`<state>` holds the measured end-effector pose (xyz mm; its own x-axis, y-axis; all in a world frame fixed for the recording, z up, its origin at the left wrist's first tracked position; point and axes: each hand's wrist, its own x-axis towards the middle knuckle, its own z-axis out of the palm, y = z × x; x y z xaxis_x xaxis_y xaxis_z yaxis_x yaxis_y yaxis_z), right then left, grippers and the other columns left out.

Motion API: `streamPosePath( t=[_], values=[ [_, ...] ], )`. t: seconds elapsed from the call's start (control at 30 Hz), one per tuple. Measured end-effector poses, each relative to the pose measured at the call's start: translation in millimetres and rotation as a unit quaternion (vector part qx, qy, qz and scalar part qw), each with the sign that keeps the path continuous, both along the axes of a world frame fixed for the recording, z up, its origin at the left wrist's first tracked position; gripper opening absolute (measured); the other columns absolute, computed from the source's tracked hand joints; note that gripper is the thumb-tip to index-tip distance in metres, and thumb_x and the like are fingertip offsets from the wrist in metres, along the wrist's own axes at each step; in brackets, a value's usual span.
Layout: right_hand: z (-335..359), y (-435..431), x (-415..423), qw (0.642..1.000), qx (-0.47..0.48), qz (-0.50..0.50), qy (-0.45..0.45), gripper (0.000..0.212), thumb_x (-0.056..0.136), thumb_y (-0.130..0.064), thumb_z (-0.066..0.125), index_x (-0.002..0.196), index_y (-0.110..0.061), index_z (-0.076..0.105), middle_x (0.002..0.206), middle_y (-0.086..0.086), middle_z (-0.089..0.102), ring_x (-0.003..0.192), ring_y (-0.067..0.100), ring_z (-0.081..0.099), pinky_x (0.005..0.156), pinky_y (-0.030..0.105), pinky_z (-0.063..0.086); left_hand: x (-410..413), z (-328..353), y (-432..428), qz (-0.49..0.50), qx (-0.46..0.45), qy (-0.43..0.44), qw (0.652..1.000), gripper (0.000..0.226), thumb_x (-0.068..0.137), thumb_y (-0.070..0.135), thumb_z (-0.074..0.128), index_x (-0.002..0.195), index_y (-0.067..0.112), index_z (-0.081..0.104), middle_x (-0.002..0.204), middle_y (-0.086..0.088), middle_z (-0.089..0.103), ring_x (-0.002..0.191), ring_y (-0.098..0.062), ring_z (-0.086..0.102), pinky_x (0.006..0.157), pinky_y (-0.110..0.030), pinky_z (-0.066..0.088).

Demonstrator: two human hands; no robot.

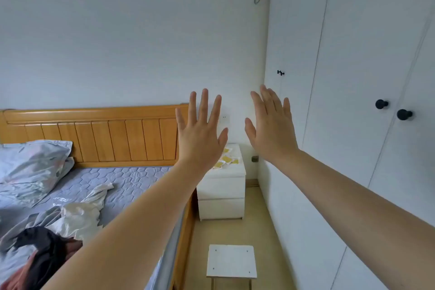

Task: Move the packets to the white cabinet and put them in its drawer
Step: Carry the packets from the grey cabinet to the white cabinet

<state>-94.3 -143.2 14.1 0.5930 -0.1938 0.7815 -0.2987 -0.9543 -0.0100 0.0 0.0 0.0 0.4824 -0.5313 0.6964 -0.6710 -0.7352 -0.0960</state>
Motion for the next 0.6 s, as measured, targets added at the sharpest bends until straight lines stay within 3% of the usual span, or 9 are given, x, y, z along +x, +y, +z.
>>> streamPosePath(
  t=[0.1, 0.3, 0.43, 0.6],
  values=[
    [-28, 2, 8, 0.999, 0.022, -0.007, 0.035, 0.056, 0.095, -0.031, 0.042, 0.144, -0.006, 0.032, 0.154, 0.017, 0.026, 0.142, 0.033, 0.025, 0.113, 0.055, 0.018, 6, -25, 5, 0.013, -0.004, 0.040, 0.999, 0.071, 0.092, 0.052, 0.018, 0.150, 0.025, -0.013, 0.161, -0.007, -0.007, 0.147, -0.032, -0.009, 0.114, -0.057, 0.001],
    [-86, 24, 8, 0.991, 0.062, 0.037, 0.108, 0.058, 0.096, -0.035, 0.039, 0.146, -0.007, 0.030, 0.156, 0.015, 0.023, 0.144, 0.032, 0.021, 0.114, 0.055, 0.014, -4, -81, 33, 0.045, 0.034, 0.104, 0.993, 0.073, 0.096, 0.053, 0.026, 0.149, 0.027, -0.017, 0.160, -0.006, -0.015, 0.146, -0.029, -0.016, 0.114, -0.055, -0.006],
    [-116, 54, 10, 0.980, 0.074, 0.118, 0.141, 0.060, 0.097, -0.035, 0.040, 0.148, -0.009, 0.024, 0.156, 0.016, 0.020, 0.144, 0.031, 0.019, 0.115, 0.054, 0.013, -32, -110, 76, 0.109, 0.047, 0.129, 0.984, 0.071, 0.095, 0.054, 0.021, 0.144, 0.026, -0.023, 0.160, -0.006, -0.017, 0.146, -0.030, -0.017, 0.114, -0.055, -0.006],
    [-144, 133, 1, 0.948, 0.081, 0.241, 0.189, 0.063, 0.094, -0.038, 0.030, 0.148, -0.006, 0.025, 0.154, 0.018, 0.025, 0.142, 0.034, 0.024, 0.113, 0.057, 0.019, -84, -132, 158, 0.219, 0.046, 0.177, 0.958, 0.072, 0.096, 0.051, 0.024, 0.151, 0.025, -0.015, 0.159, -0.005, -0.019, 0.146, -0.028, -0.018, 0.114, -0.054, -0.008]
  ],
)
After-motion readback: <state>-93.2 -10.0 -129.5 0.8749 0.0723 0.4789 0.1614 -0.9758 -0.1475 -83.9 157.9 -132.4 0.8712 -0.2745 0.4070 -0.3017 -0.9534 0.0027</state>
